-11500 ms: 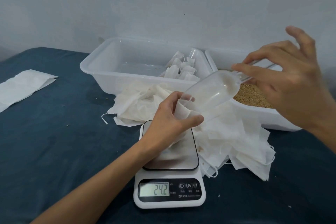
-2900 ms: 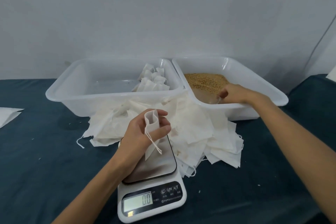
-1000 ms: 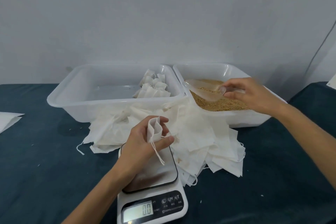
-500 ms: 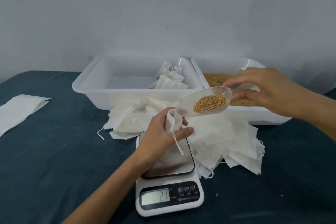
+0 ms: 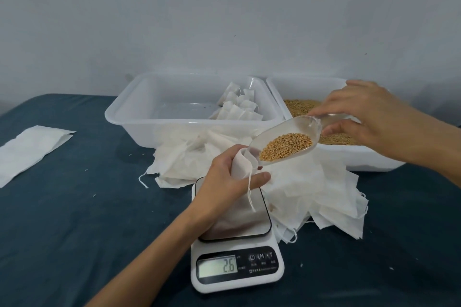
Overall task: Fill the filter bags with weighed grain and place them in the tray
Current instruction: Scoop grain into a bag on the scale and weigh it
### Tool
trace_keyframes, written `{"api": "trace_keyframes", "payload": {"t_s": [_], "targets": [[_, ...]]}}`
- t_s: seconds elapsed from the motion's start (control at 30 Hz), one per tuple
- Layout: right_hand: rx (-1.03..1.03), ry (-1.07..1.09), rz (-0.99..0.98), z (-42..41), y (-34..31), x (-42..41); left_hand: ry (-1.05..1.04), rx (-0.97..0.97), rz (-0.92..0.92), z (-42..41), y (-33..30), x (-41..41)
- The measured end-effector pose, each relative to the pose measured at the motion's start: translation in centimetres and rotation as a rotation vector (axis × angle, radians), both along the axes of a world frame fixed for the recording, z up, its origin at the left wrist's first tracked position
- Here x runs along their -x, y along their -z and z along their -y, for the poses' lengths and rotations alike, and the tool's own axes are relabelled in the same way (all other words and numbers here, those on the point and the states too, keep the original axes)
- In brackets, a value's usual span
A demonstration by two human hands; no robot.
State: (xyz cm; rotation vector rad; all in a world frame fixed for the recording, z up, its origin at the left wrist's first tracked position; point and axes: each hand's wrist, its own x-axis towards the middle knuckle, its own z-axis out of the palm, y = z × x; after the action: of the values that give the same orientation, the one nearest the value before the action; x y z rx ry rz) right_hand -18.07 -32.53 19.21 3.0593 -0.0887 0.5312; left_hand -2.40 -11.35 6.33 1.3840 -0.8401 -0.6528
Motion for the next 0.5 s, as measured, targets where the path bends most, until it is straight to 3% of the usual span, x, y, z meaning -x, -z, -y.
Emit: {"api": "trace_keyframes", "payload": {"t_s": [0.5], "targets": [[0.051,0.019,-0.027,-0.63,0.17,-0.51,0.05,0.029,-0.009,0.07,0.07,0.13]]}}
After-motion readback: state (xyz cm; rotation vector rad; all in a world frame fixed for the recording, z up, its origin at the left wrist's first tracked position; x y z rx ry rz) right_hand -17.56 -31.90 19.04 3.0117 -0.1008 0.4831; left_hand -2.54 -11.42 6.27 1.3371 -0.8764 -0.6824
